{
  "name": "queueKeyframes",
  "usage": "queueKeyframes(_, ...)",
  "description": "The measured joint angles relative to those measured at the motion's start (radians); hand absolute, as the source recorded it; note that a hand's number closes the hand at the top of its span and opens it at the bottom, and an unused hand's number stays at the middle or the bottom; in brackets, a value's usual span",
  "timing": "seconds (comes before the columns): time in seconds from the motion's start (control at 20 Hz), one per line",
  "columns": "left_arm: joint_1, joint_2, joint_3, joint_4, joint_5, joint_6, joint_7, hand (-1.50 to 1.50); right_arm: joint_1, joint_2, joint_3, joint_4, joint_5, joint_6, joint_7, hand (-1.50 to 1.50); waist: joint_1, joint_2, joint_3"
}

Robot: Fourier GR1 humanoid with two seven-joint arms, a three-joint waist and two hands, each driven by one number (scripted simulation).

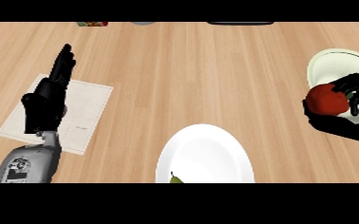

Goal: Pick the bell pepper from the plate and place it in the bowl

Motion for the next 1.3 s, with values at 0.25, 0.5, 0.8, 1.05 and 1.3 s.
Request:
queueKeyframes(0.25, -0.006, -0.014, -0.012, -0.002, -0.014, 0.008, 0.014, 0.00, -0.097, -0.115, -0.131, 0.275, -0.012, -0.052, -0.178, 1.50, 0.006, 0.002, 0.001)
queueKeyframes(0.5, -0.012, -0.015, -0.012, -0.004, -0.016, 0.007, 0.011, 0.00, -0.172, -0.200, -0.179, 0.549, 0.076, -0.154, -0.313, 1.50, 0.015, 0.004, 0.001)
queueKeyframes(0.8, -0.036, -0.010, -0.002, 0.002, -0.004, -0.009, 0.024, 0.00, -0.329, -0.288, -0.241, 0.949, 0.114, -0.278, -0.475, 1.50, 0.025, 0.008, 0.002)
queueKeyframes(1.05, -0.019, -0.008, -0.003, -0.006, 0.005, -0.024, 0.005, 0.00, -0.438, -0.330, -0.302, 1.221, 0.062, -0.257, -0.562, -1.50, 0.041, 0.013, 0.003)
queueKeyframes(1.3, -0.046, -0.013, -0.006, -0.001, -0.001, -0.020, 0.027, 0.00, -0.501, -0.353, -0.353, 1.390, -0.009, -0.171, -0.698, -1.50, 0.043, 0.017, 0.005)
